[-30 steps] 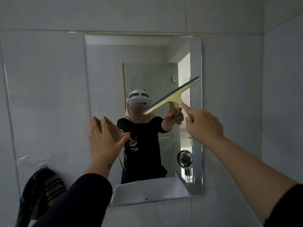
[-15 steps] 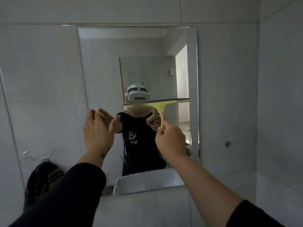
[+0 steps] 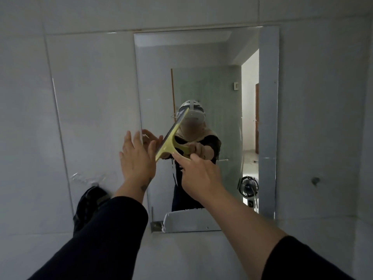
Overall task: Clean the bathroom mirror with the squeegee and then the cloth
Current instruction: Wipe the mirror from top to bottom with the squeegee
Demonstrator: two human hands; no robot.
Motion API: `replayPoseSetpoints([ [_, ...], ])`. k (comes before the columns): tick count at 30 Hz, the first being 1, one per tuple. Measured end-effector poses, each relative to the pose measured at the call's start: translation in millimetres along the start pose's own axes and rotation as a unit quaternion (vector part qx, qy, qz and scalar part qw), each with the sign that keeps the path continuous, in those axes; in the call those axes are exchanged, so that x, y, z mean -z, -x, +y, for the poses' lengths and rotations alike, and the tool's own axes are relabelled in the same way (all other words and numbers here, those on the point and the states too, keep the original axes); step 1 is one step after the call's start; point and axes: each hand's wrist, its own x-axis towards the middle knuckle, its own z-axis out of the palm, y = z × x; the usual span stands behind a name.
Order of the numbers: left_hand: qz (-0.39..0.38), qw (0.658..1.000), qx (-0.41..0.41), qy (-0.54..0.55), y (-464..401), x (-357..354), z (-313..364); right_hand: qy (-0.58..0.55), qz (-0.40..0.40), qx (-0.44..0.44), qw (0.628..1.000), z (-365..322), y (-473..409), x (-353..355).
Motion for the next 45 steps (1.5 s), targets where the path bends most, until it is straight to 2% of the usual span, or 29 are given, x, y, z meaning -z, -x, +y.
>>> replayPoseSetpoints([
  [5, -0.022, 1.0, 0.004, 0.01, 9, -12, 1, 0.075, 0.002, 0.008, 0.997, 29, 6, 18],
  [10, -0.045, 0.999, -0.018, 0.008, 21, -24, 12, 0.101, 0.026, -0.027, 0.994, 66, 16, 36],
  [17, -0.06, 0.998, -0.033, -0.003, 23, -33, 22, 0.091, 0.047, -0.116, 0.988, 110, 36, 56],
  [23, -0.065, 0.997, -0.034, -0.024, 22, -37, 23, 0.018, 0.068, -0.194, 0.978, 133, 57, 50],
  [29, -0.072, 0.996, -0.045, -0.033, 30, -41, 23, -0.12, 0.084, -0.257, 0.955, 116, 74, 12],
  [34, -0.071, 0.996, -0.048, -0.029, 30, -39, 19, -0.175, 0.095, -0.287, 0.937, 86, 77, -17],
  [40, -0.064, 0.997, -0.042, -0.027, 24, -27, 10, -0.212, 0.093, -0.261, 0.937, 45, 71, -41],
  [45, -0.06, 0.997, -0.042, -0.027, 21, -21, -2, -0.202, 0.071, -0.195, 0.957, 6, 64, -57],
])
